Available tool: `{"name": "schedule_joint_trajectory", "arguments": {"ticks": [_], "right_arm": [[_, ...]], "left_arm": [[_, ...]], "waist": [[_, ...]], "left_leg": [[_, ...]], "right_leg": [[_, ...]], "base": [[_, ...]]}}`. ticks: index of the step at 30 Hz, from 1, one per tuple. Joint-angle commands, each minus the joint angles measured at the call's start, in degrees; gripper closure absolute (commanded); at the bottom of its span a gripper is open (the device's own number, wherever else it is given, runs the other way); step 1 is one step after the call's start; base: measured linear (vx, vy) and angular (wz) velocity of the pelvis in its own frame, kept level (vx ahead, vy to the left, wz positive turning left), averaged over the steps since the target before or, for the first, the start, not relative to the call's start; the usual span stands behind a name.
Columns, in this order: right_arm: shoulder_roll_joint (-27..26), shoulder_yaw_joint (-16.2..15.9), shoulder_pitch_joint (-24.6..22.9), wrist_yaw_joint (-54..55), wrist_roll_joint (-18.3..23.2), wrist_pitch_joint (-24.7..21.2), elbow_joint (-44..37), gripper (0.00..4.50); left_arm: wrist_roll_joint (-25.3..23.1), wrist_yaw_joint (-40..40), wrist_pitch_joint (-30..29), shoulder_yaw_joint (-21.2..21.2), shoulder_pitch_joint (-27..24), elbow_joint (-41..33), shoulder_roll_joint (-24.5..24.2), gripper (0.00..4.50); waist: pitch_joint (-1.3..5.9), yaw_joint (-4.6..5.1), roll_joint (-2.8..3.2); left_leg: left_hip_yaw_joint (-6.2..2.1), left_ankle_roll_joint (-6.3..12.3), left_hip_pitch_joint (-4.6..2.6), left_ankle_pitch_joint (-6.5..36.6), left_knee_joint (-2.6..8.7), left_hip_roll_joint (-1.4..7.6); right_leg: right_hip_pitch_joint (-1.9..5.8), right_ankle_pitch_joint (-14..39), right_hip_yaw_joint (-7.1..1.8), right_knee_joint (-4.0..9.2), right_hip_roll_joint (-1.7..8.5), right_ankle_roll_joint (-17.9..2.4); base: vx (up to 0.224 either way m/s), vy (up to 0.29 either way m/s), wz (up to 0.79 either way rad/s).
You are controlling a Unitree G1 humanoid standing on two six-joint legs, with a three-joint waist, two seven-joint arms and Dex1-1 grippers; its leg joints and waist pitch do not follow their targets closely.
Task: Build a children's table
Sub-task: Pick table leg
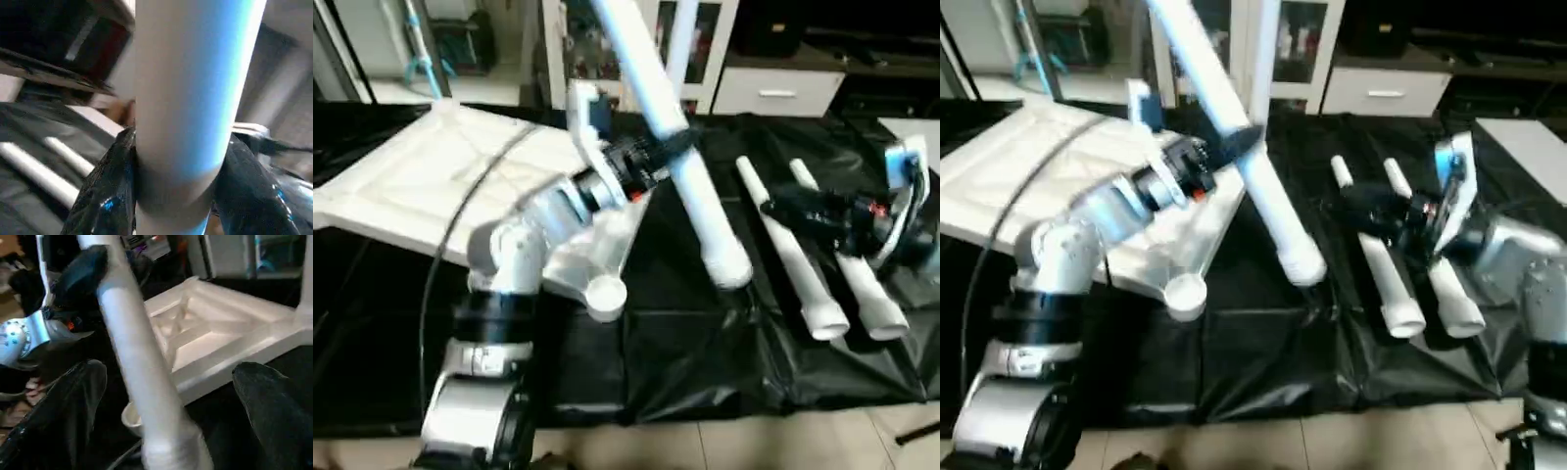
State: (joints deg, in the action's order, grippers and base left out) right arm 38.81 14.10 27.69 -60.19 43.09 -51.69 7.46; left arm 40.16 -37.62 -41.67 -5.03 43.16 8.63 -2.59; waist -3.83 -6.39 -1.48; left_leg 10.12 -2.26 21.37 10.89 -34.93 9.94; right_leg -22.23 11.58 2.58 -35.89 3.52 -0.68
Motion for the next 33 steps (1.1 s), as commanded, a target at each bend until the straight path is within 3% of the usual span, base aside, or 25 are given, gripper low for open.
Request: {"name": "schedule_joint_trajectory", "arguments": {"ticks": [1,6,14,20,27,33], "right_arm": [[0.5,2.7,2.0,-0.1,3.0,-3.3,1.2,0.00],[1.7,3.0,2.1,-1.8,5.7,-6.7,1.5,0.00],[2.9,1.7,0.6,-3.9,5.2,-6.3,1.1,0.00],[2.2,0.2,-0.7,-5.0,5.8,-6.3,-2.9,0.00],[2.8,-2.7,-2.4,-6.6,4.7,-5.7,-5.7,0.00],[2.8,-6.6,-2.9,-7.9,2.9,-3.9,-9.5,0.00]], "left_arm": [[1.1,-1.9,-0.7,0.6,0.2,-2.7,-0.8,2.68],[1.3,-3.0,-1.1,1.2,-0.1,-3.7,-1.4,2.68],[2.3,-4.3,-2.0,1.6,-0.5,-4.8,-2.0,2.68],[4.3,-11.7,-3.0,3.9,-1.6,-7.4,-4.0,2.68],[5.2,-14.6,-3.2,4.7,-0.8,-7.3,-4.5,2.68],[5.2,-20.8,-3.2,7.2,-0.2,-7.4,-6.6,2.69]], "waist": [[4.01,-0.24,-1.50],[4.05,-0.42,-1.50],[4.11,-0.83,-1.57],[4.02,-0.94,-1.45],[4.03,-0.98,-1.53],[4.02,-1.02,-1.24]], "left_leg": [[-0.76,2.99,-0.73,5.0,3.59,3.03],[-0.79,2.80,-0.76,4.1,3.57,3.03],[-0.73,3.11,-0.74,3.0,3.47,3.03],[-0.72,2.63,-0.81,3.8,3.62,3.08],[-0.77,2.11,-0.83,4.3,3.66,3.13],[-0.80,2.05,-0.85,4.2,3.72,3.16]], "right_leg": [[2.90,9.3,-2.43,4.59,5.00,-13.9],[2.83,10.1,-2.37,4.55,4.89,-12.6],[2.82,8.3,-2.36,4.34,4.96,-13.1],[2.65,9.7,-2.37,4.46,4.91,-12.7],[2.70,10.8,-2.47,4.56,4.98,-11.9],[2.61,10.1,-2.48,4.40,4.94,-12.1]], "base": [[0.000,0.000,0.00],[0.000,0.000,0.00],[0.000,0.000,0.00],[0.000,0.000,0.00],[0.000,0.000,0.00],[0.000,0.000,0.00]]}}
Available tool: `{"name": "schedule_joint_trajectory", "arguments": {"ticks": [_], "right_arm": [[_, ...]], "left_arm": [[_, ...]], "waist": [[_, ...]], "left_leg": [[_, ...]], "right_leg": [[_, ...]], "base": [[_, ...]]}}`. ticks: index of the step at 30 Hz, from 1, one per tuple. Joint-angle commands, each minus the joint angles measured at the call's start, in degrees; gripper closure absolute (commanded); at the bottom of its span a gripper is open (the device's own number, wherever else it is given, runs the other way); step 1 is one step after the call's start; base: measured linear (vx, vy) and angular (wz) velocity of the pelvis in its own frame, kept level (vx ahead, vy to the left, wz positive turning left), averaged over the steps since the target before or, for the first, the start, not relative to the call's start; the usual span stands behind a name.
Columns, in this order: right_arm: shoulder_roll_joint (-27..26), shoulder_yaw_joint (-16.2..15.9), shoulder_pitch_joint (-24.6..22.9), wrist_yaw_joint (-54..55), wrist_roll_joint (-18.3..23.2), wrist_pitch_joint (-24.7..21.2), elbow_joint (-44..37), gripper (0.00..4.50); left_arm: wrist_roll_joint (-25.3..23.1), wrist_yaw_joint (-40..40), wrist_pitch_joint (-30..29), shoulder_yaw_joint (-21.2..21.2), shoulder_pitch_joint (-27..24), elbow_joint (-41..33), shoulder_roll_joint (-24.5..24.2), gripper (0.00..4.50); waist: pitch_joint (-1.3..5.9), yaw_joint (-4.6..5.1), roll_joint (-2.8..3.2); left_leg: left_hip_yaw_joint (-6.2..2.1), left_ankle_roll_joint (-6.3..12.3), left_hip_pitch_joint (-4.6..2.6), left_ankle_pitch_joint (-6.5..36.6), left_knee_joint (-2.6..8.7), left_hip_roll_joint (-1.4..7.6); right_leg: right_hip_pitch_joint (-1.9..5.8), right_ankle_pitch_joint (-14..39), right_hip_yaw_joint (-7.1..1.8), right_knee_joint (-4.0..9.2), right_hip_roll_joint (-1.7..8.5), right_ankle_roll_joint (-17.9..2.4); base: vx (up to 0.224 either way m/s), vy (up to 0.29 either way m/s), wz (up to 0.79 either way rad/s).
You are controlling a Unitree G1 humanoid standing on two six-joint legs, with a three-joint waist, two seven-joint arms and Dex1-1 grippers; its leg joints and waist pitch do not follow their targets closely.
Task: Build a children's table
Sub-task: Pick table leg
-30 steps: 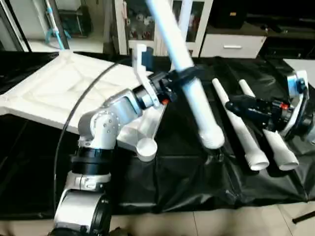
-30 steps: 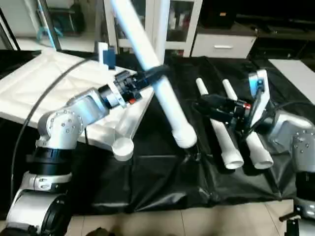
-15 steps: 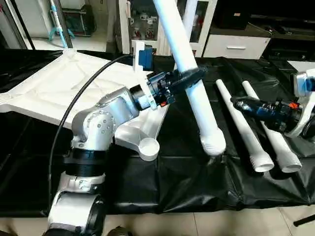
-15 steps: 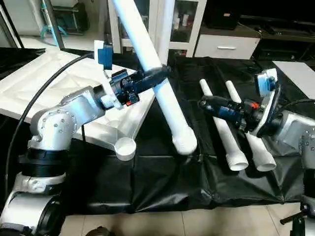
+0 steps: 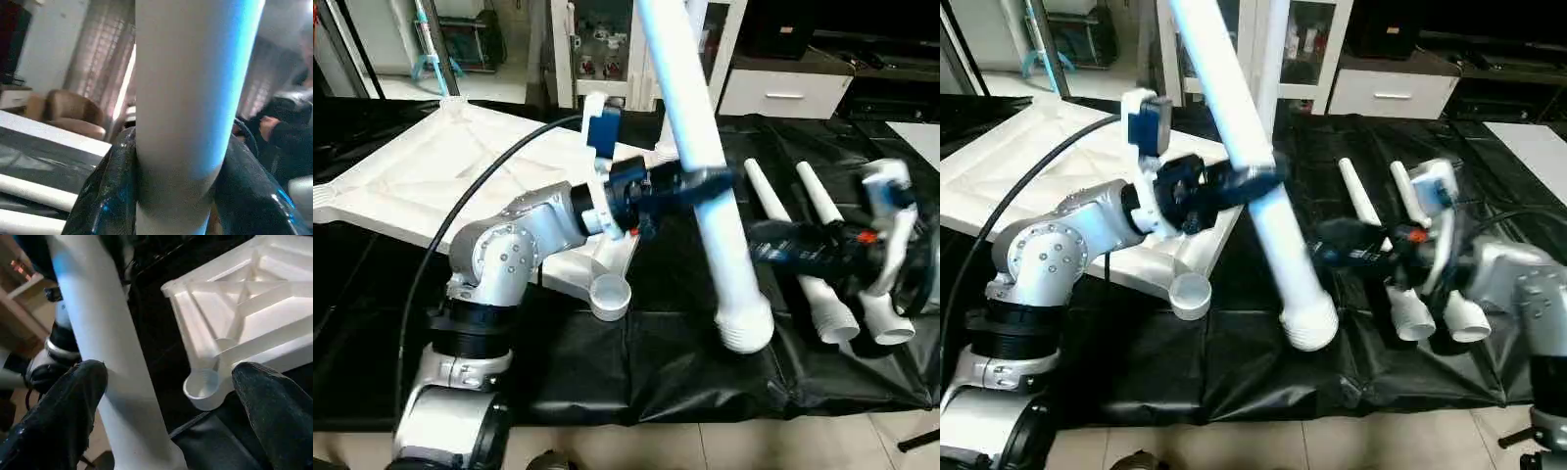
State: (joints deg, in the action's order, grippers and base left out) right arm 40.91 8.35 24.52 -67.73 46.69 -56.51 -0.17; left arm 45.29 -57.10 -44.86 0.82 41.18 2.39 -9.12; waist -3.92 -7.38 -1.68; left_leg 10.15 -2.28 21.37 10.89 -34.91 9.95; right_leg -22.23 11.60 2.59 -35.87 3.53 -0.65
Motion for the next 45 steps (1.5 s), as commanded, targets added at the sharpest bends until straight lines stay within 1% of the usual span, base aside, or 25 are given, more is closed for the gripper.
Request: {"name": "schedule_joint_trajectory", "arguments": {"ticks": [1,2,3,4,5,7,8,10,12,13,14,17,19,24,26,28,29,30,32,33,34,36,38,43,45], "right_arm": [[0.7,-1.4,0.3,-0.4,-1.1,1.4,-2.2,0.00],[0.5,-2.6,0.6,-0.4,-2.1,2.2,-2.9,0.00],[0.5,-3.5,0.7,-0.4,-2.7,2.7,-3.2,0.00],[0.4,-5.1,0.9,-1.3,-3.4,3.6,-4.2,0.00],[0.2,-5.8,1.0,-1.8,-3.3,3.6,-4.7,0.00],[0.2,-7.5,1.5,-2.8,-3.6,3.6,-5.5,0.00],[0.3,-8.5,1.8,-3.3,-3.9,3.8,-5.8,0.00],[0.0,-10.5,2.6,-4.4,-4.7,4.7,-5.7,0.00],[-0.1,-10.7,2.8,-4.6,-4.7,4.7,-5.6,0.00],[-0.3,-11.5,3.3,-5.2,-5.1,5.3,-5.2,0.00],[-0.3,-11.5,3.3,-5.2,-5.1,5.3,-5.2,0.00],[-0.4,-12.7,3.6,-6.0,-5.7,6.2,-5.3,0.00],[-0.3,-13.2,3.6,-6.3,-5.9,6.4,-5.2,0.00],[0.5,-15.3,3.5,-7.7,-7.2,7.4,-5.0,0.00],[0.4,-15.8,3.5,-8.0,-7.6,7.6,-5.0,0.28],[0.3,-16.3,3.7,-8.0,-8.0,7.9,-5.0,0.38],[0.4,-16.9,3.8,-8.2,-8.4,8.2,-5.0,0.61],[0.5,-17.4,4.0,-8.5,-8.9,8.6,-5.0,0.71],[0.6,-18.3,4.2,-9.0,-9.6,9.0,-4.9,0.76],[0.5,-18.7,4.3,-9.0,-10.0,9.3,-4.9,0.90],[0.5,-19.0,4.5,-9.1,-10.2,9.5,-4.8,0.90],[0.6,-19.9,4.7,-9.4,-10.9,10.1,-4.8,1.20],[0.7,-20.6,4.7,-9.8,-11.5,10.4,-4.8,1.25],[1.0,-21.7,4.8,-10.4,-12.5,11.0,-4.6,1.67],[1.0,-22.0,4.8,-10.6,-12.7,11.1,-4.6,1.88]], "left_arm": [[-0.4,-1.8,0.4,1.8,1.9,-0.9,-0.3,2.69],[-1.4,-2.9,1.1,2.8,2.3,-0.5,-0.8,2.69],[-2.1,-3.7,1.6,3.5,2.5,-0.2,-1.2,2.69],[-2.5,-4.9,1.7,4.4,2.9,0.0,-1.6,2.69],[-2.7,-5.5,1.8,4.8,3.1,0.2,-1.8,2.69],[-3.3,-6.3,2.2,5.6,3.5,0.4,-2.1,2.69],[-3.6,-6.9,2.4,6.2,3.7,0.7,-2.3,2.69],[-5.0,-8.3,3.6,7.5,4.3,1.5,-2.6,2.69],[-5.3,-8.6,3.7,7.8,4.4,1.6,-2.7,2.69],[-5.7,-9.0,4.4,8.2,4.7,2.1,-2.6,2.69],[-5.7,-9.0,4.4,8.2,4.7,2.1,-2.6,2.70],[-5.9,-10.2,4.8,8.2,5.4,3.0,-2.6,2.70],[-6.0,-10.6,4.9,8.4,5.4,3.1,-2.8,2.70],[-5.9,-12.3,5.1,8.9,5.5,3.2,-3.3,2.70],[-6.0,-12.8,5.2,9.2,5.5,3.2,-3.5,2.70],[-6.1,-13.2,5.2,9.5,5.5,3.2,-3.6,2.70],[-6.3,-13.4,5.3,9.7,5.6,3.2,-3.6,2.70],[-6.5,-13.5,5.3,9.8,5.6,3.2,-3.6,2.70],[-6.8,-13.7,5.4,10.0,5.6,3.3,-3.5,2.70],[-6.8,-13.9,5.4,10.1,5.6,3.2,-3.5,2.70],[-6.9,-14.0,5.4,10.2,5.7,3.2,-3.5,2.70],[-7.0,-14.2,5.4,10.4,5.7,3.2,-3.5,2.70],[-7.0,-14.3,5.5,10.6,5.6,3.2,-3.5,2.70],[-7.3,-14.3,5.8,10.8,5.7,3.4,-3.5,2.70],[-7.4,-14.3,5.8,10.7,5.7,3.5,-3.4,2.70]], "waist": [[4.10,-0.07,-0.77],[4.07,0.01,-0.84],[4.07,0.06,-0.78],[4.07,0.08,-0.58],[4.11,0.12,-0.37],[4.18,0.06,-0.32],[4.27,0.09,-0.39],[4.28,0.13,-0.31],[4.33,0.17,-0.40],[4.33,0.12,-0.56],[4.33,0.09,-0.49],[4.32,0.06,-0.61],[4.30,0.11,-0.47],[4.36,0.13,-0.44],[4.35,0.16,-0.37],[4.36,0.13,-0.42],[4.34,0.09,-0.26],[4.36,0.14,-0.31],[4.34,0.21,-0.34],[4.35,0.19,-0.36],[4.35,0.19,-0.39],[4.41,0.17,-0.29],[4.40,0.22,-0.34],[4.39,0.22,-0.35],[4.40,0.19,-0.25]], "left_leg": [[-0.87,1.89,-0.90,4.6,3.72,3.18],[-0.85,1.65,-0.94,5.0,3.77,3.14],[-0.90,1.33,-0.97,5.1,3.85,3.20],[-0.90,1.20,-1.01,5.2,3.84,3.21],[-0.94,1.05,-1.01,5.4,3.85,3.19],[-0.94,1.05,-1.01,5.2,3.81,3.24],[-0.96,1.20,-0.95,4.8,3.78,3.25],[-0.95,1.32,-1.00,4.8,3.76,3.28],[-0.91,1.47,-0.95,4.6,3.72,3.28],[-0.89,1.46,-0.94,4.6,3.70,3.29],[-0.88,1.48,-0.92,4.7,3.68,3.24],[-0.91,1.52,-0.93,4.9,3.67,3.28],[-0.94,1.48,-0.94,4.7,3.69,3.30],[-0.89,1.57,-1.00,4.6,3.62,3.27],[-0.91,1.55,-0.96,4.9,3.62,3.26],[-0.92,1.50,-1.00,5.0,3.65,3.30],[-0.92,1.45,-1.00,5.2,3.63,3.30],[-0.93,1.37,-1.00,5.1,3.64,3.31],[-0.93,1.23,-1.02,5.3,3.65,3.30],[-0.94,1.25,-0.99,5.3,3.65,3.33],[-0.92,1.32,-1.01,5.3,3.63,3.33],[-0.95,1.36,-0.99,4.9,3.61,3.34],[-0.94,1.43,-1.01,5.0,3.61,3.33],[-0.95,1.66,-1.02,5.0,3.58,3.36],[-0.93,1.64,-1.03,5.2,3.54,3.33]], "right_leg": [[2.55,10.5,-2.49,4.43,4.94,-12.0],[2.53,11.1,-2.51,4.56,4.87,-11.7],[2.54,11.3,-2.54,4.53,4.84,-11.3],[2.53,11.3,-2.58,4.49,4.89,-11.3],[2.56,11.1,-2.55,4.44,4.87,-11.5],[2.67,9.5,-2.61,4.29,4.89,-12.0],[2.75,8.2,-2.58,4.12,4.86,-12.4],[2.70,7.6,-2.57,4.09,4.87,-12.9],[2.76,6.6,-2.61,3.95,4.91,-13.4],[2.80,6.4,-2.61,3.93,4.96,-13.7],[2.81,6.5,-2.61,3.90,4.94,-13.8],[2.87,6.9,-2.60,3.89,5.04,-13.9],[2.83,6.8,-2.57,3.84,4.99,-14.0],[2.82,5.9,-2.60,3.77,4.92,-14.3],[2.84,6.0,-2.59,3.76,4.92,-14.4],[2.87,6.4,-2.62,3.75,4.98,-14.3],[2.83,6.4,-2.63,3.75,4.98,-14.4],[2.83,6.3,-2.62,3.73,4.94,-14.4],[2.86,6.4,-2.62,3.75,4.92,-14.5],[2.88,6.3,-2.63,3.75,4.98,-14.4],[2.88,6.2,-2.66,3.75,4.99,-14.4],[2.88,5.5,-2.63,3.63,4.98,-14.6],[2.88,5.3,-2.62,3.58,4.94,-14.8],[2.90,5.0,-2.63,3.54,4.93,-15.0],[2.87,5.3,-2.65,3.58,4.95,-15.0]], "base": [[0.000,0.000,0.00],[0.000,0.000,0.00],[0.000,0.000,0.00],[0.000,0.000,0.00],[0.000,0.000,0.00],[0.000,0.000,0.00],[0.000,0.000,0.00],[0.000,0.000,0.00],[0.000,0.000,0.00],[0.000,0.000,0.00],[0.000,0.000,0.00],[0.000,0.000,0.00],[0.000,0.000,0.00],[0.000,0.000,0.00],[0.000,0.000,0.00],[0.000,0.000,0.00],[0.000,0.000,0.00],[0.000,0.000,0.00],[0.000,0.000,0.00],[0.000,0.000,0.00],[0.000,0.000,0.00],[0.000,0.000,0.00],[0.000,0.000,0.00],[0.000,0.000,0.00],[0.000,0.000,0.00]]}}
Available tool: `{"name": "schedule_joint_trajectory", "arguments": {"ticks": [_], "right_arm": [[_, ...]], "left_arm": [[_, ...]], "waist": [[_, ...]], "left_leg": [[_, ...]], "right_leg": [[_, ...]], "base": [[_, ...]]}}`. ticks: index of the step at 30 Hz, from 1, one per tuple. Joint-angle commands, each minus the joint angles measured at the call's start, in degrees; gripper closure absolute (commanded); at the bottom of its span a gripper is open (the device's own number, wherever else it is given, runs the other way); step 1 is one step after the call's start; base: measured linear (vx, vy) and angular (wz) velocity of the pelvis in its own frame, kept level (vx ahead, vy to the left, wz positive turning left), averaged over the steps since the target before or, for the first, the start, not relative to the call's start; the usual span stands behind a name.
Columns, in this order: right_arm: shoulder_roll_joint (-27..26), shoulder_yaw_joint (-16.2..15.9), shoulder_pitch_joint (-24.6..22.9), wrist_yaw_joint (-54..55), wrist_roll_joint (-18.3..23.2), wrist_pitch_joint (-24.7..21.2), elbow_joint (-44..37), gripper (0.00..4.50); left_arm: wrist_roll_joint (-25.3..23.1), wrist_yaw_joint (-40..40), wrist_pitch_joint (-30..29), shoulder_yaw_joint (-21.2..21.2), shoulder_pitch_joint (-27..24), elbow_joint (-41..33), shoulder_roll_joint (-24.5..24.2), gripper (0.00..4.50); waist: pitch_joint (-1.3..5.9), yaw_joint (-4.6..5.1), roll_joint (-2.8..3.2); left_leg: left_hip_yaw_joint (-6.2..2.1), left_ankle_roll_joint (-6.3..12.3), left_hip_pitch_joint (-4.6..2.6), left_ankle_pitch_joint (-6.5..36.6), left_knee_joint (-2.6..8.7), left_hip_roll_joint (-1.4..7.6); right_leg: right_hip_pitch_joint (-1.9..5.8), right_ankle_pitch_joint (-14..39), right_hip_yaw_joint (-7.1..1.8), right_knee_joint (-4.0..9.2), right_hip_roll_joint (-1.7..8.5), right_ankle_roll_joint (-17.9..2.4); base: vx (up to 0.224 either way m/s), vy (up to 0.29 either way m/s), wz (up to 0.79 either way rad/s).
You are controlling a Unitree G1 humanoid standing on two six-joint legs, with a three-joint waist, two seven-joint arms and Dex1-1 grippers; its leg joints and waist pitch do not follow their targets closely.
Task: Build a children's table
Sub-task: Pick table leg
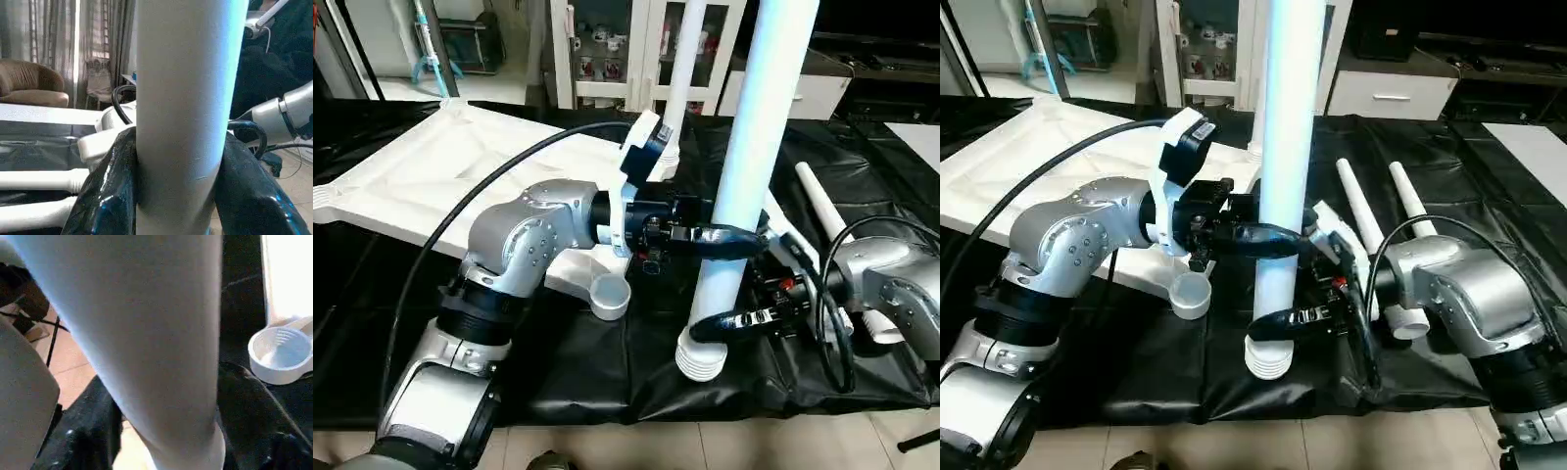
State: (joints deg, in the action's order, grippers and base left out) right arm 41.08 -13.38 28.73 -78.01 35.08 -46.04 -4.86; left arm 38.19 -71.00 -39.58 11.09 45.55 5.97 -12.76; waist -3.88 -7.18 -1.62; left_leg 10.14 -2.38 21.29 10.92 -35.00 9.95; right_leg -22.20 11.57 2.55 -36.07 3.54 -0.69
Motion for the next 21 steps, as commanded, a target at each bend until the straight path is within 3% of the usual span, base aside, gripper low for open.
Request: {"name": "schedule_joint_trajectory", "arguments": {"ticks": [1,8,21], "right_arm": [[0.7,-0.3,0.6,-0.3,-1.2,0.7,0.1,1.88],[0.6,-0.7,0.4,-0.8,-1.6,1.0,0.2,2.40],[0.0,0.4,0.5,0.1,-1.2,1.1,0.8,2.49]], "left_arm": [[-0.5,-0.5,0.6,0.4,1.3,0.0,0.4,2.70],[-0.8,-0.4,1.0,0.5,1.4,0.4,0.5,2.70],[-2.6,2.3,1.6,-0.3,1.4,2.1,0.6,2.70]], "waist": [[4.39,0.00,-0.35],[4.37,-0.01,-0.39],[4.43,-0.04,-0.29]], "left_leg": [[-0.94,1.72,-0.99,5.2,3.65,3.34],[-0.95,1.66,-0.91,5.4,3.64,3.28],[-0.98,1.70,-0.95,5.5,3.60,3.28]], "right_leg": [[2.86,5.4,-2.62,3.79,4.93,-14.9],[2.89,5.8,-2.63,3.81,4.92,-14.8],[2.91,5.5,-2.60,3.78,4.89,-15.0]], "base": [[0.000,0.000,0.00],[0.000,0.000,0.00],[0.000,0.000,0.00]]}}
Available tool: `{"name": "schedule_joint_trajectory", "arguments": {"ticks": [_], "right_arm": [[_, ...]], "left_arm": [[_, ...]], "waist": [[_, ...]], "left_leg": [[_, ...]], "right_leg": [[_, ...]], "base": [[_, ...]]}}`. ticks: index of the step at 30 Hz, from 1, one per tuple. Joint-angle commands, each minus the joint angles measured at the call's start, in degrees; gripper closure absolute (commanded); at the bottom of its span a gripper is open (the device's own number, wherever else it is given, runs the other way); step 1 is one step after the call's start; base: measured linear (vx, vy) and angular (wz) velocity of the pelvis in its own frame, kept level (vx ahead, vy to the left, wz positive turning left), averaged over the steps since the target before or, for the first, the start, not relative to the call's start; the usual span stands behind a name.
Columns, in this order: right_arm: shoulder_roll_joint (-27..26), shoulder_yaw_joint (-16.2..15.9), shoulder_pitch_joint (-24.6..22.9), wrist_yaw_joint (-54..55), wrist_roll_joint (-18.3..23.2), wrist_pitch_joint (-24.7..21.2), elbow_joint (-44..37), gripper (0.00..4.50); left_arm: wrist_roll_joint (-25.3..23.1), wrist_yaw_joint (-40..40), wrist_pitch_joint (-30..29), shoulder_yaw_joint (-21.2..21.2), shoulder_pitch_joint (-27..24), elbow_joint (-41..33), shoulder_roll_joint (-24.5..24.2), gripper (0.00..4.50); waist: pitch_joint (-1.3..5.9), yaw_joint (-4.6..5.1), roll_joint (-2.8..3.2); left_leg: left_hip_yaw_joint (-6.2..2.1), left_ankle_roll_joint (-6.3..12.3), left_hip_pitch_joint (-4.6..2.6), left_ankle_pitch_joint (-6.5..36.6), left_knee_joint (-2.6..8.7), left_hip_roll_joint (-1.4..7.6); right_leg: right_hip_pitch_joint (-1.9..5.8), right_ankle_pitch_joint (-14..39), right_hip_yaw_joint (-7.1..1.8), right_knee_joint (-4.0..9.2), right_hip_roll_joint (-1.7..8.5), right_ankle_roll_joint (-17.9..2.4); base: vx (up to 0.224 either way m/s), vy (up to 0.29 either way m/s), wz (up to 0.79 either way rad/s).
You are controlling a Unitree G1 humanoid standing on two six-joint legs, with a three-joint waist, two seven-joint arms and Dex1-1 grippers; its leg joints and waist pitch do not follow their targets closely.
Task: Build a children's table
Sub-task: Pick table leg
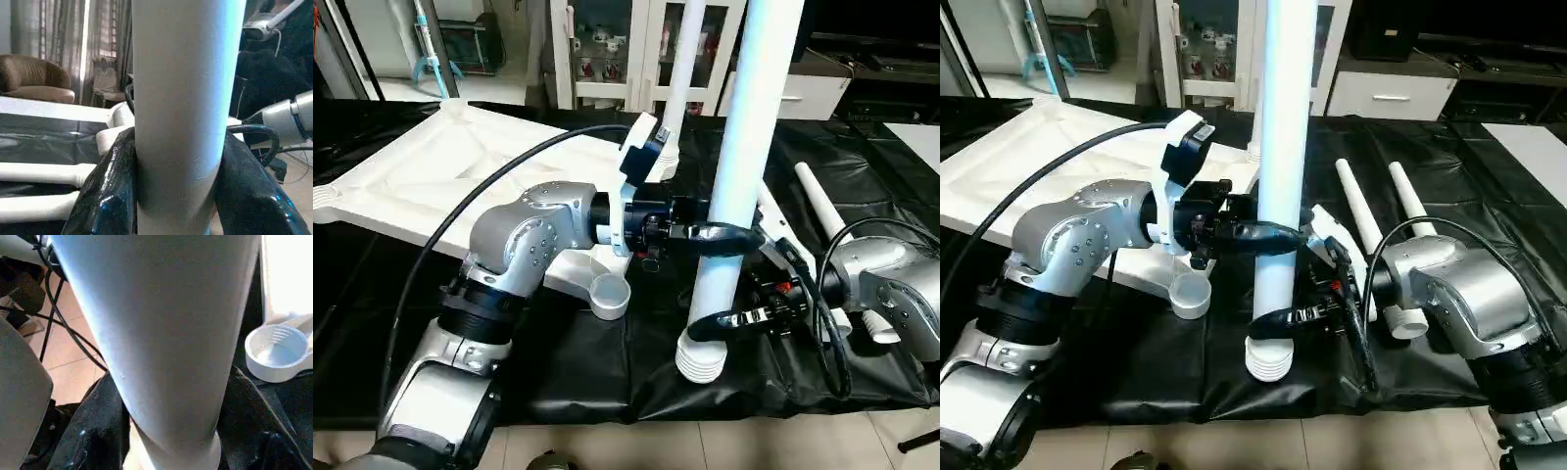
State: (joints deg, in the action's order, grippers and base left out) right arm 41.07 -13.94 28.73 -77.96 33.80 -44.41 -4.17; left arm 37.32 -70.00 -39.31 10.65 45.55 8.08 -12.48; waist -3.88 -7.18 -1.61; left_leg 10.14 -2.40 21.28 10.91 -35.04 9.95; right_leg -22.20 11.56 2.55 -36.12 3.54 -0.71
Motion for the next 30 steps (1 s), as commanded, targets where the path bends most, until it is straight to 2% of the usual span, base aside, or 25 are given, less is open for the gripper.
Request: {"name": "schedule_joint_trajectory", "arguments": {"ticks": [1,2,3,6,7,11,12,13,16,19,20,21,24,26,27,28,29,30], "right_arm": [[0.0,1.0,0.5,0.1,0.1,-0.5,0.2,2.50],[-0.1,1.1,0.6,0.1,0.1,-0.5,0.3,2.51],[-0.1,1.3,0.6,0.2,0.1,-0.5,0.3,2.51],[-0.1,1.5,0.6,0.4,0.1,-0.4,0.4,2.53],[-0.3,2.2,0.6,0.9,0.4,-0.4,0.6,2.60],[-0.6,3.6,0.4,2.0,1.0,-0.6,0.7,2.62],[-0.7,3.9,0.3,2.2,1.2,-0.6,0.7,2.62],[-0.7,4.3,0.2,2.6,1.2,-0.5,0.8,2.62],[-0.7,5.5,-0.2,4.1,0.9,0.3,1.4,2.63],[-2.3,8.1,0.4,10.1,-1.9,3.0,5.4,2.63],[-2.9,8.8,0.7,11.9,-2.7,3.7,6.6,2.63],[-4.1,10.2,1.2,15.6,-4.3,5.7,9.1,2.63],[-5.1,11.4,1.5,18.3,-5.0,6.7,10.8,2.64],[-6.2,12.9,1.4,21.0,-5.3,7.4,11.6,2.64],[-7.2,14.2,1.0,23.4,-5.4,7.6,11.8,2.64],[-8.8,16.1,0.4,27.6,-5.6,7.9,12.2,2.64],[-9.2,16.6,0.2,28.7,-5.7,8.0,12.3,2.64],[-10.8,17.8,-1.3,32.0,-5.7,8.1,11.9,2.64]], "left_arm": [[-1.7,1.4,1.3,0.0,1.4,0.1,0.3,2.70],[-0.9,1.4,0.2,-0.4,1.6,0.4,0.4,2.14],[-0.4,1.5,-0.7,-0.8,1.7,0.6,0.4,2.00],[0.2,1.6,-1.7,-1.1,2.0,0.8,0.3,1.94],[0.9,2.0,-2.3,-1.9,2.2,1.0,0.4,1.64],[1.0,2.3,-2.0,-2.6,2.3,1.6,0.5,1.52],[1.0,2.4,-1.8,-2.8,2.3,1.7,0.5,1.24],[1.0,2.5,-1.1,-3.2,2.2,1.9,0.5,1.16],[1.8,4.5,-0.4,-5.6,2.2,3.1,1.3,1.16],[4.0,5.3,-0.6,-9.2,2.0,4.0,1.2,1.16],[4.4,5.4,-0.7,-9.8,1.9,4.0,1.0,1.16],[5.3,5.7,-1.0,-11.5,1.5,4.1,0.3,1.16],[5.8,5.8,-1.4,-12.6,1.1,4.1,-0.5,1.16],[4.7,6.0,-0.6,-13.2,0.2,4.4,-2.1,1.16],[1.1,6.9,2.0,-12.2,-0.6,5.7,-3.9,1.16],[-7.1,10.7,8.5,-8.9,-1.1,9.3,-6.2,1.16],[-9.4,11.8,10.3,-8.0,-1.2,10.4,-6.8,0.99],[-22.1,14.3,21.4,0.0,-1.4,17.2,-11.1,0.99]], "waist": [[4.43,0.00,-0.29],[4.48,-0.05,-0.13],[4.46,-0.02,-0.20],[4.50,0.01,-0.13],[4.51,-0.06,0.12],[4.54,-0.06,0.09],[4.52,-0.07,0.15],[4.52,-0.10,0.41],[4.53,-0.05,0.28],[4.57,-0.02,0.33],[4.58,-0.08,0.57],[4.66,0.09,0.47],[4.58,0.42,0.47],[4.53,0.58,0.47],[4.56,0.45,0.17],[4.35,0.67,-0.53],[4.48,0.70,-0.04],[4.40,0.66,0.01]], "left_leg": [[-0.98,1.75,-0.96,5.4,3.64,3.30],[-0.98,1.80,-0.96,5.2,3.59,3.29],[-0.96,1.85,-0.96,5.3,3.61,3.30],[-1.01,1.78,-0.94,5.5,3.61,3.31],[-1.04,1.71,-0.99,5.6,3.60,3.33],[-1.01,1.55,-1.00,5.7,3.58,3.21],[-1.04,1.53,-0.96,5.7,3.59,3.22],[-1.09,1.50,-0.95,5.8,3.60,3.22],[-1.04,1.21,-0.95,6.4,3.56,3.15],[-1.05,0.85,-0.96,6.6,3.58,3.09],[-1.09,0.61,-0.99,6.5,3.59,3.12],[-1.10,-0.16,-1.11,6.6,3.68,3.03],[-1.00,-0.78,-1.09,7.2,3.71,2.82],[-1.01,-0.40,-1.02,7.1,3.77,2.89],[-1.08,0.02,-1.03,6.6,3.81,2.98],[-1.10,0.74,-0.83,6.5,3.98,2.97],[-1.09,0.18,-1.08,6.8,3.99,2.85],[-1.18,0.29,-1.06,6.5,4.08,2.98]], "right_leg": [[2.88,5.3,-2.59,3.80,4.85,-15.0],[2.89,4.7,-2.59,3.71,4.88,-15.2],[2.87,4.6,-2.59,3.77,4.87,-15.3],[2.96,4.5,-2.56,3.73,4.93,-15.4],[2.89,4.4,-2.55,3.72,4.91,-15.5],[2.93,4.0,-2.53,3.76,4.79,-15.7],[3.00,3.9,-2.54,3.73,4.85,-15.7],[2.97,4.0,-2.51,3.70,4.84,-15.7],[3.03,4.1,-2.51,3.89,4.84,-15.9],[3.00,4.7,-2.45,3.87,4.80,-15.7],[2.92,4.7,-2.46,3.90,4.89,-15.6],[2.87,5.2,-2.33,3.90,4.81,-15.5],[2.81,5.4,-2.28,3.89,4.58,-15.5],[2.85,5.1,-2.37,3.82,4.61,-15.2],[2.89,5.2,-2.35,3.80,4.72,-14.7],[2.78,6.6,-2.43,4.45,4.58,-13.1],[2.83,8.0,-2.44,4.09,4.59,-11.8],[2.73,8.7,-2.53,4.57,4.66,-10.8]], "base": [[0.000,0.000,0.00],[0.000,0.000,0.00],[0.000,0.000,0.00],[0.000,0.000,0.00],[0.000,0.000,0.00],[0.000,0.000,0.00],[0.000,0.000,0.00],[0.000,0.000,0.00],[0.000,0.000,0.00],[0.000,0.000,0.00],[0.000,0.000,0.00],[0.000,0.000,0.00],[0.000,0.000,0.00],[0.000,0.000,0.00],[0.000,0.000,0.00],[0.000,0.000,0.00],[0.000,0.000,0.00],[0.000,0.000,0.00]]}}
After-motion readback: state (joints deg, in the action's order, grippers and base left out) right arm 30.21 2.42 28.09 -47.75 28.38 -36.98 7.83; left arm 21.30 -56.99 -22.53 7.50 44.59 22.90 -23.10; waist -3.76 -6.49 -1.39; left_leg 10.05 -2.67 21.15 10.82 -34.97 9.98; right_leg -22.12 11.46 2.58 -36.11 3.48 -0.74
